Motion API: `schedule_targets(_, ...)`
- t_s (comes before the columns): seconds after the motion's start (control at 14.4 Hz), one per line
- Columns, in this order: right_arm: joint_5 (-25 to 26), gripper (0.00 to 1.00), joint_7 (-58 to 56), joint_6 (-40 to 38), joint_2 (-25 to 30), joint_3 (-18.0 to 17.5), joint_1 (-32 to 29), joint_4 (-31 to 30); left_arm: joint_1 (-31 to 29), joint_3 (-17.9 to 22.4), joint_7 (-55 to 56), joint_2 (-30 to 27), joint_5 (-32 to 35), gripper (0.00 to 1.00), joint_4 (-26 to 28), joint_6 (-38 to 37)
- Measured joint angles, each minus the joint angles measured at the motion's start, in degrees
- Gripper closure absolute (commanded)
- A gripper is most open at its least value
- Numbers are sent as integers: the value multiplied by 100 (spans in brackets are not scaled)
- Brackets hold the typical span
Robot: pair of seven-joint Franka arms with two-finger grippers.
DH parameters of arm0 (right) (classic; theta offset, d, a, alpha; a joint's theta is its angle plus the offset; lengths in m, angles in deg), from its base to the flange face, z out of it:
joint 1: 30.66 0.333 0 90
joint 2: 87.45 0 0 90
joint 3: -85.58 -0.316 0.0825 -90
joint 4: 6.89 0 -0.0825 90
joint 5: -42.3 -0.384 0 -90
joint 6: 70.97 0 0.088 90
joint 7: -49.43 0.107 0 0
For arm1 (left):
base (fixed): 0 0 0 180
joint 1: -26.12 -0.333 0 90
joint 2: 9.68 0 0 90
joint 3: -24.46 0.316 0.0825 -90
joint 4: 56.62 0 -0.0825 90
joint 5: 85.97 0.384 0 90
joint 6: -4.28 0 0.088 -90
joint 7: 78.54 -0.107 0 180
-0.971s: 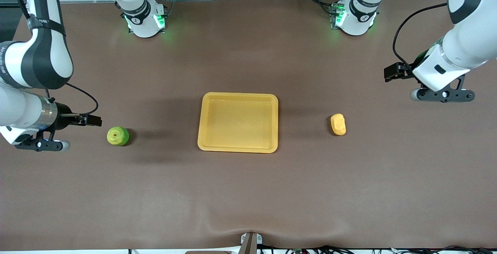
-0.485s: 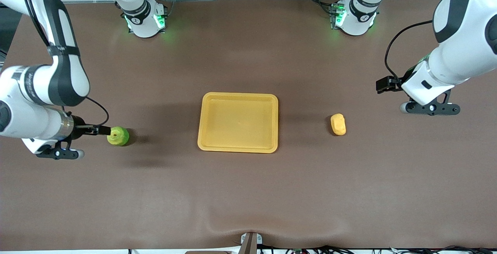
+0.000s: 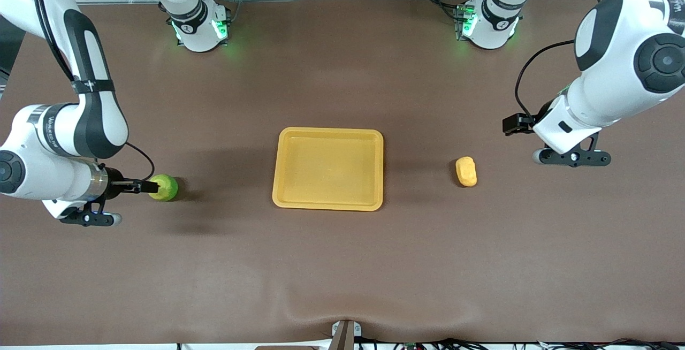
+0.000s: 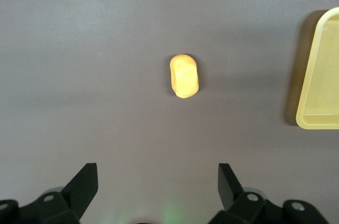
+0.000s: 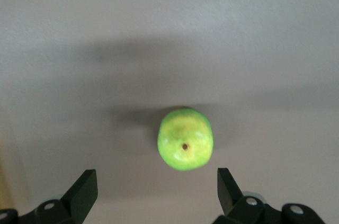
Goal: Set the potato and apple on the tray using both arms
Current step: 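Lower the right gripper over the apple while the left gripper lowers over the potato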
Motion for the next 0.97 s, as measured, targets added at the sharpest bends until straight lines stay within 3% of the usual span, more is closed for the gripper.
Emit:
schedule_targets(0.49, -29, 0, -260, 1386, -320, -12, -222, -757, 0, -34, 1, 11, 0, 0, 434, 512)
schedule_targets(0.97, -29, 0, -264, 1717, -318, -39, -217, -1111, -1, -96, 18, 82, 0, 0, 1171, 1738)
